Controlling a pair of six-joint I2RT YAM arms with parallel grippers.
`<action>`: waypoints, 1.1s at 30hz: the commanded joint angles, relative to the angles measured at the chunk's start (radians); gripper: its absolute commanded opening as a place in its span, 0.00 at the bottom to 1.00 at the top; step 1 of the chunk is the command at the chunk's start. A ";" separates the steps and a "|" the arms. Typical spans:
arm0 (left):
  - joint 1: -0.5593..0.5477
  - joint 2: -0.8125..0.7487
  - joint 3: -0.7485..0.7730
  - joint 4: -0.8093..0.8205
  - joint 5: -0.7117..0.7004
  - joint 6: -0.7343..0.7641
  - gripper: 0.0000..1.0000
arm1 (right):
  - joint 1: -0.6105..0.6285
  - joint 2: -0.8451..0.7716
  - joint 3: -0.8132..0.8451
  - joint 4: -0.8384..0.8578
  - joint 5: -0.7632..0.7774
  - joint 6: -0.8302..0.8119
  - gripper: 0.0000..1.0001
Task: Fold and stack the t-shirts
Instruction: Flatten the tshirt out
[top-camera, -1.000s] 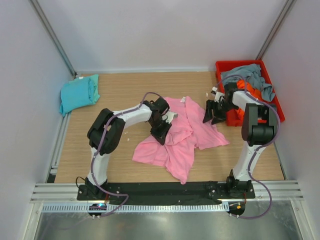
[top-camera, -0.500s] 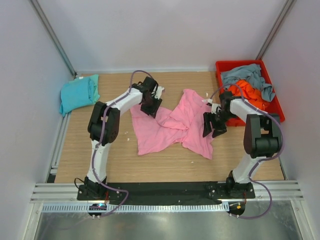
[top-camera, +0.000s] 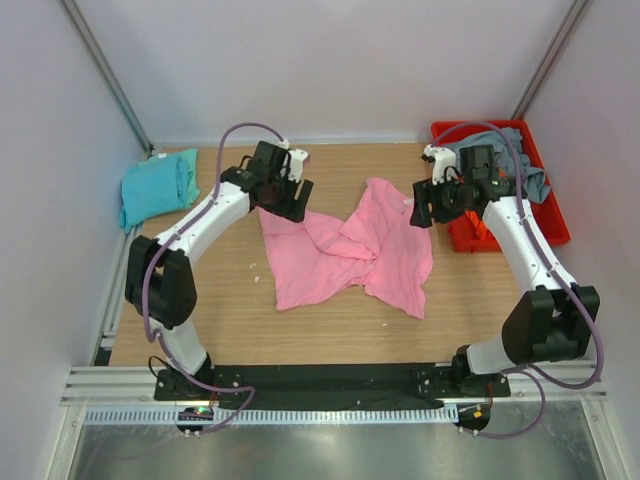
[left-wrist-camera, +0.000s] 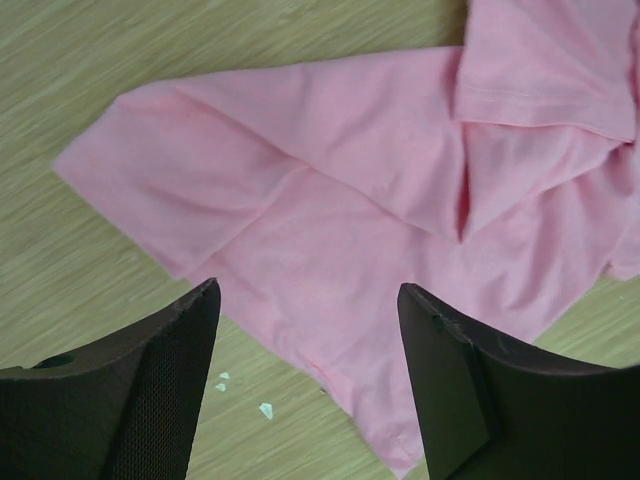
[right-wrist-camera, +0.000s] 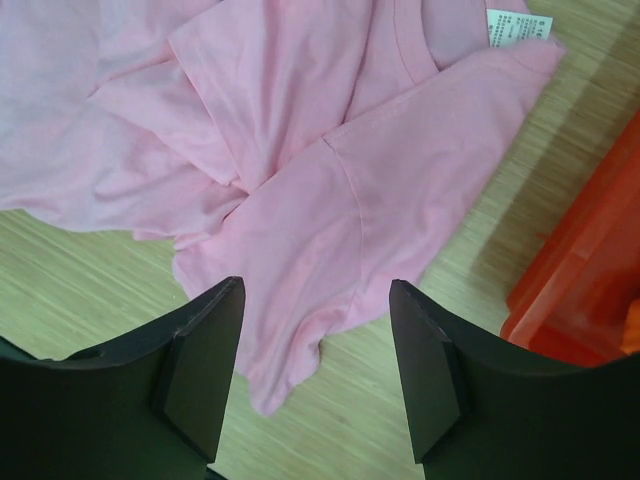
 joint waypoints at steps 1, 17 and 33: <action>0.073 -0.016 -0.051 0.066 -0.090 -0.001 0.73 | 0.022 0.048 0.009 0.100 -0.019 -0.035 0.65; 0.356 0.060 -0.065 0.045 0.145 -0.095 0.66 | 0.244 0.411 0.123 0.273 -0.013 -0.032 0.64; 0.391 0.068 -0.114 0.069 0.255 -0.124 0.64 | 0.365 0.625 0.356 0.250 0.073 -0.046 0.60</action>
